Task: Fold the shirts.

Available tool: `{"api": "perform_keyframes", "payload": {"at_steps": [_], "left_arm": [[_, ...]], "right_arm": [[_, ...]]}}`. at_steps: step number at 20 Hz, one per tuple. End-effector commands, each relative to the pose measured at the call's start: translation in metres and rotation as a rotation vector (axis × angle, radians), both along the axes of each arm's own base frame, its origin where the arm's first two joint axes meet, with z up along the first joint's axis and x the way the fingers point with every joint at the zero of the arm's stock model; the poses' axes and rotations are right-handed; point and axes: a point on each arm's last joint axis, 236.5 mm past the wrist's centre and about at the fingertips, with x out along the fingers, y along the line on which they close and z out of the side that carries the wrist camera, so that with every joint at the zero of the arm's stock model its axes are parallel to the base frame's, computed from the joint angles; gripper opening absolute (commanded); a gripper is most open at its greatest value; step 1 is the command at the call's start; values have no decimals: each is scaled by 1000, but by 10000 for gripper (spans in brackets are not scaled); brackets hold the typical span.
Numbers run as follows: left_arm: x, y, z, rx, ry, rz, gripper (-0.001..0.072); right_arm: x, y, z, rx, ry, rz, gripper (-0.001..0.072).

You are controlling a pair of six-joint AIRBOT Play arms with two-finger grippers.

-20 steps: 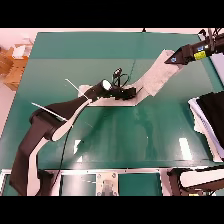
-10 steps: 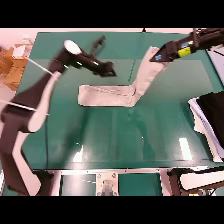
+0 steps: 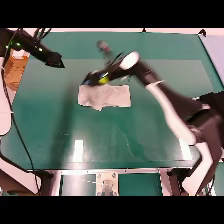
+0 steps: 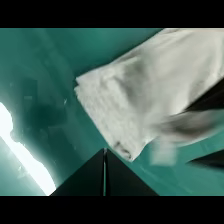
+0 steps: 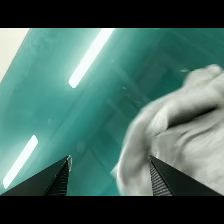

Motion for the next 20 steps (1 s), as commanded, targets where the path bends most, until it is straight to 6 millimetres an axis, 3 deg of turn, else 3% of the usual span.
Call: {"api": "perform_keyframes", "payload": {"at_steps": [1, 3, 5, 7, 9, 11, 12, 14, 17, 20], "left_arm": [[-13, 25, -19, 51, 53, -15, 22], [-17, 25, -28, 50, 78, -19, 21], [-16, 25, -28, 50, 76, -18, 22], [-17, 25, -27, 50, 78, -19, 22], [-17, 25, -27, 50, 78, -18, 22], [-16, 25, -27, 50, 77, -18, 22], [-16, 25, -27, 50, 77, -18, 22], [-16, 25, -27, 50, 77, -17, 22], [-16, 25, -27, 49, 76, -16, 22], [-17, 25, -27, 47, 82, -8, 22]], "right_arm": [[-14, 46, -61, -34, -12, -26, 546], [13, -5, -53, -116, 9, -70, 410], [53, -87, -36, -192, 46, -181, 411], [78, -178, -24, -248, 121, -289, 453], [79, -258, -29, -274, 263, -373, 546], [64, -305, -54, -279, 406, -420, 583], [55, -310, -68, -248, 474, -438, 612], [40, -295, -93, -153, 550, -440, 612], [35, -247, -110, -26, 551, -432, 611], [28, -195, -109, 49, 581, -388, 611]]}}
